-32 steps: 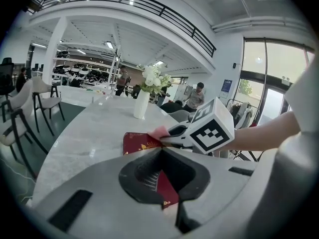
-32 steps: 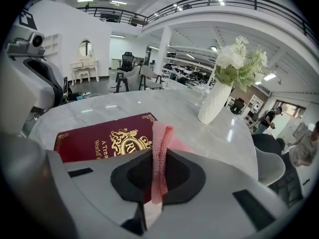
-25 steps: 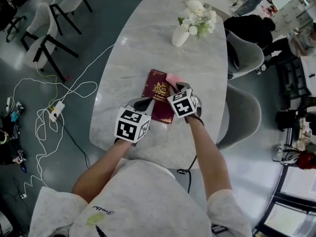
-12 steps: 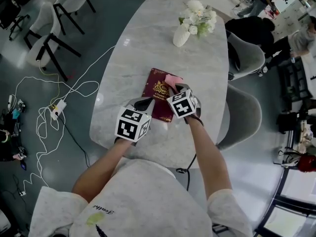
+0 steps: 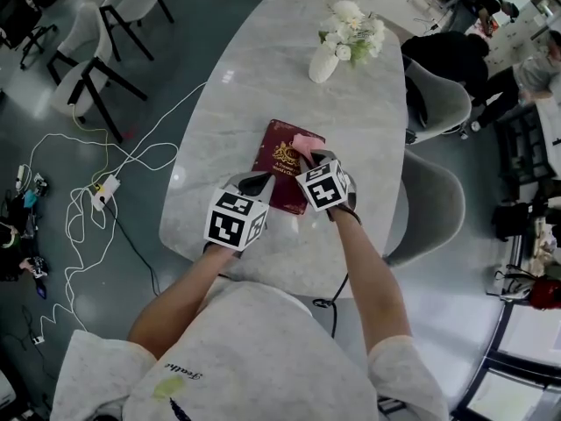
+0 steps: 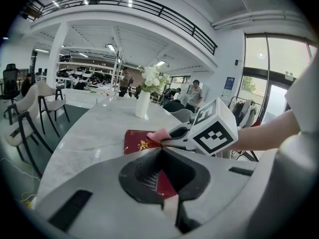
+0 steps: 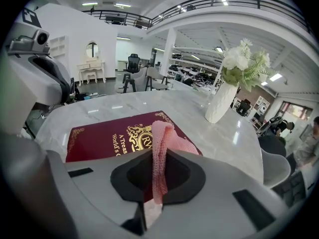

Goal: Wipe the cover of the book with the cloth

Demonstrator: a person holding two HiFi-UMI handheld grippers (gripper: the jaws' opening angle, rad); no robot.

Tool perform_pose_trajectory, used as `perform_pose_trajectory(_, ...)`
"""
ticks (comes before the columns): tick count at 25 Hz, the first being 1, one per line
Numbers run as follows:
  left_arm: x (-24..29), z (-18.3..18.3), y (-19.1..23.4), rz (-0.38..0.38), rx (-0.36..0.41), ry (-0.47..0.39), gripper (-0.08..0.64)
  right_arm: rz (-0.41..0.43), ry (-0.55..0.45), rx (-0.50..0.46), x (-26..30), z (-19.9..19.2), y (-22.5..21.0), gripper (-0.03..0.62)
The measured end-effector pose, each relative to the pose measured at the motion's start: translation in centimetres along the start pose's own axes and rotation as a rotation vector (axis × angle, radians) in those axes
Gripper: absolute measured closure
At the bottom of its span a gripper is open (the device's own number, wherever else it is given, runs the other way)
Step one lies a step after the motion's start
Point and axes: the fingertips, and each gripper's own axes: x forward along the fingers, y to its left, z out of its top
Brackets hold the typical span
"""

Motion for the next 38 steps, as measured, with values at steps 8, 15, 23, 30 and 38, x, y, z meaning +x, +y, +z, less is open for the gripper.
perform_pose_trajectory(8,-0.5,-0.4,-0.4,0.013,-0.007,-0.004,0.554,0.01,-0.003,-0.011,-0.4,-0.3,0.7,0.574)
perform_pose_trajectory(15,-0.9,-0.3,-0.7,0.02,-0.008,-0.014,0.554,0.019,-0.002,-0.02,-1.0,-0.5,1.2,0.574)
perform_pose_trajectory(23,-1.5,-0.4,-0.9,0.029,-0.004,-0.021,0.554,0.027,-0.008,-0.026,-1.5,-0.8,1.9,0.574)
perform_pose_trajectory(30,-2.0,-0.6,-1.3,0.039,-0.003,-0.027,0.554,0.044,-0.007,-0.04,-1.9,-1.2,2.8,0.574)
perform_pose_trajectory(38,-2.6,-1.3,-1.7,0.051,-0.008,-0.028,0.554,0.058,-0.017,-0.05,-2.5,-1.6,3.9,0.574)
